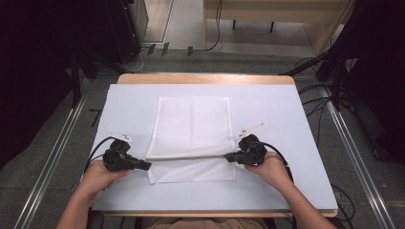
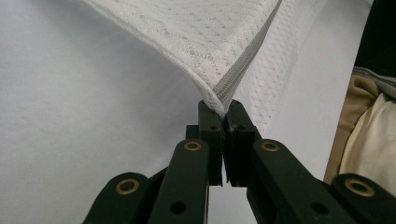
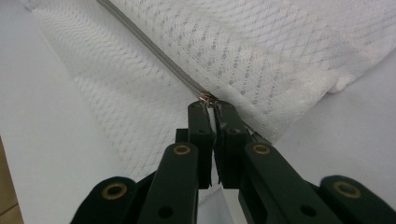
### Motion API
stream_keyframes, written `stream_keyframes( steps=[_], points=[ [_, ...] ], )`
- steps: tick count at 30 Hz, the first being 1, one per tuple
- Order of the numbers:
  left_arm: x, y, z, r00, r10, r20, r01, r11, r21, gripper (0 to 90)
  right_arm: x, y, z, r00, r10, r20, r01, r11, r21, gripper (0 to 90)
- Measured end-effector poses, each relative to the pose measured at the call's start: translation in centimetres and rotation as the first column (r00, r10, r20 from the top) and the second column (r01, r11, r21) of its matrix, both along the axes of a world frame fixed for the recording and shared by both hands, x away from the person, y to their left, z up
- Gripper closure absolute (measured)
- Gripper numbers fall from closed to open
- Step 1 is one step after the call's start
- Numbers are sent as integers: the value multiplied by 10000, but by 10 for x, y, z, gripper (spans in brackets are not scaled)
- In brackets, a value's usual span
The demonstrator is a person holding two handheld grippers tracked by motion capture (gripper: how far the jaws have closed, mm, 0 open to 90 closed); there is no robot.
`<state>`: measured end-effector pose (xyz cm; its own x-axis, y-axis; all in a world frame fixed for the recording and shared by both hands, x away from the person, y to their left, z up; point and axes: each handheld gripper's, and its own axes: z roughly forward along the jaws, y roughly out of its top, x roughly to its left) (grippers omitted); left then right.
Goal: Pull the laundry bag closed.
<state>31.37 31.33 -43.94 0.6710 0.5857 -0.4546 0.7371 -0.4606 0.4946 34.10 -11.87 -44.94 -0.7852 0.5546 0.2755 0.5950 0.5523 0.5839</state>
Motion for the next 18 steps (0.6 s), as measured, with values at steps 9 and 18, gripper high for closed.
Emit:
stream_keyframes(
  steps=[9, 18],
  points=[
    [1, 1, 4, 9997, 243, 41, -241, 9988, -435, 841, 1, 2, -4, 9998, -160, -119, 161, 9999, 44, 870],
    [2, 2, 2, 9995, 329, 5, -328, 9989, -335, 766, 1, 3, -5, 9999, -105, -67, 105, 9999, 32, 855]
  ],
)
